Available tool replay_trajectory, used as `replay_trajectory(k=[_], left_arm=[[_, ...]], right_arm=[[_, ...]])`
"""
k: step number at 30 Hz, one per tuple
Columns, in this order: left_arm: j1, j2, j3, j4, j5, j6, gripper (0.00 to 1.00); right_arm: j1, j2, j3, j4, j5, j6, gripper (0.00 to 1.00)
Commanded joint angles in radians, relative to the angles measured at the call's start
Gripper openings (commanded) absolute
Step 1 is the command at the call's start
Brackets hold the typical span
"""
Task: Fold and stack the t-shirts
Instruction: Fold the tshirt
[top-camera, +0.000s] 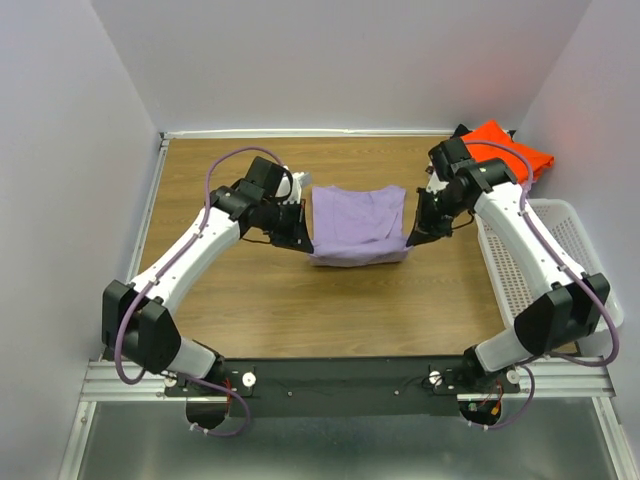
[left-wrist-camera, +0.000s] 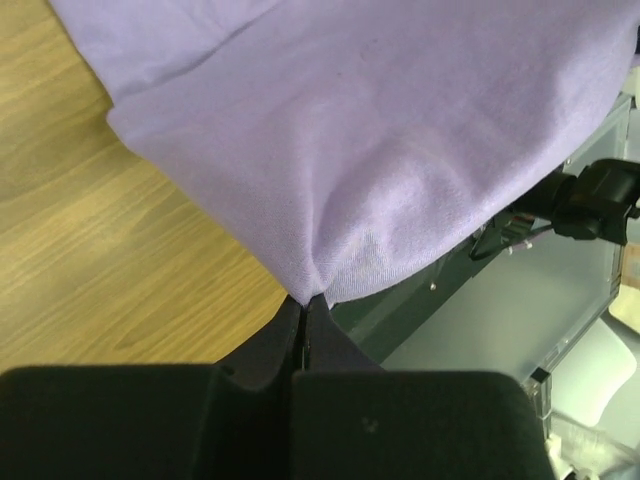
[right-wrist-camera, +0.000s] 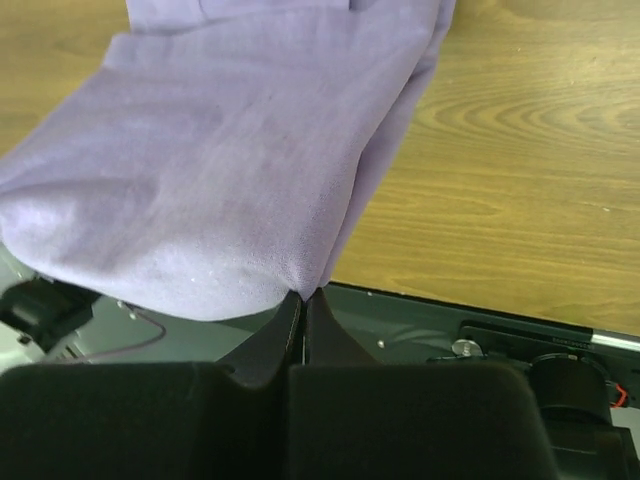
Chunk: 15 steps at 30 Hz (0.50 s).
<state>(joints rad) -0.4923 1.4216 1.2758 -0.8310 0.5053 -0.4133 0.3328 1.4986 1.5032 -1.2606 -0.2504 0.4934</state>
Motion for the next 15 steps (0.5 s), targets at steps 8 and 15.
replay_trajectory(k=[8, 15], left_arm=[[0.074, 0.112, 0.118, 0.023, 0.021, 0.019, 0.00], [0.095, 0.209, 0.213, 0.017, 0.030, 0.044, 0.00]], right_arm=[[-0.005, 0.137, 0.158, 0.049, 0.138, 0.066, 0.02], [-0.031, 0.224, 0.256, 0.046, 0.158, 0.050, 0.01]])
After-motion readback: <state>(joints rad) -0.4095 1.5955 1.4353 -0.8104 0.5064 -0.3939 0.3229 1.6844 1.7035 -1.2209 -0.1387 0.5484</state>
